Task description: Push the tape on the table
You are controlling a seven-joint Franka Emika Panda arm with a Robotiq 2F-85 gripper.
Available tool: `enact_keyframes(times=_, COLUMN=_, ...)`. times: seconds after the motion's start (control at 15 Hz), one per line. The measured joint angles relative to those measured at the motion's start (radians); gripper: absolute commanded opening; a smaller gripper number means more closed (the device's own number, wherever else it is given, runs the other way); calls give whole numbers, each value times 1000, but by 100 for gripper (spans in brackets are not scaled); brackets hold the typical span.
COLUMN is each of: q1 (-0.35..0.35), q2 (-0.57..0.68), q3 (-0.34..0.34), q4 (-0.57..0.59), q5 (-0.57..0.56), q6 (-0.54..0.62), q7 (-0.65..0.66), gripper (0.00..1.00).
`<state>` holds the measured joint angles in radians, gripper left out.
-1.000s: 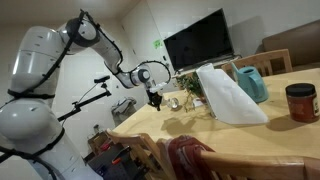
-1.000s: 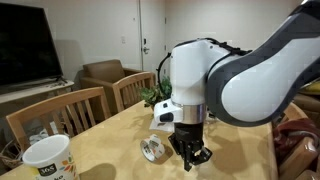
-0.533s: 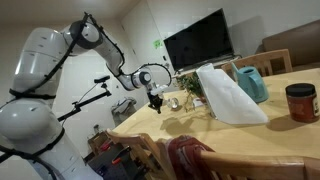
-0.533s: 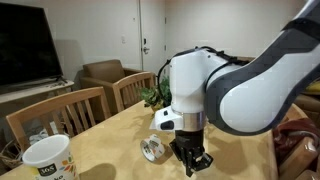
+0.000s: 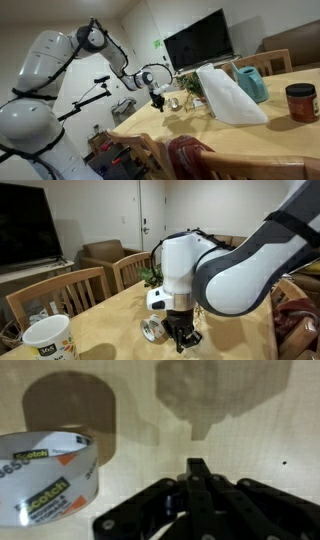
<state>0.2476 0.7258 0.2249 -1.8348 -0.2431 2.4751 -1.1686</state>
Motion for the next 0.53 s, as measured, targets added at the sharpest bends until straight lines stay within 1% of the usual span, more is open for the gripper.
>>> enact_keyframes(times=0.33, q1=15, q2=10, q3=-10, q4=54, q5=-26, q6=-11, q7=36, gripper=1)
enact_keyframes(times=0.53, q1=15, q2=26, q3=-12, q4=72, q5=-26, q6=-15, q7=36, gripper=1)
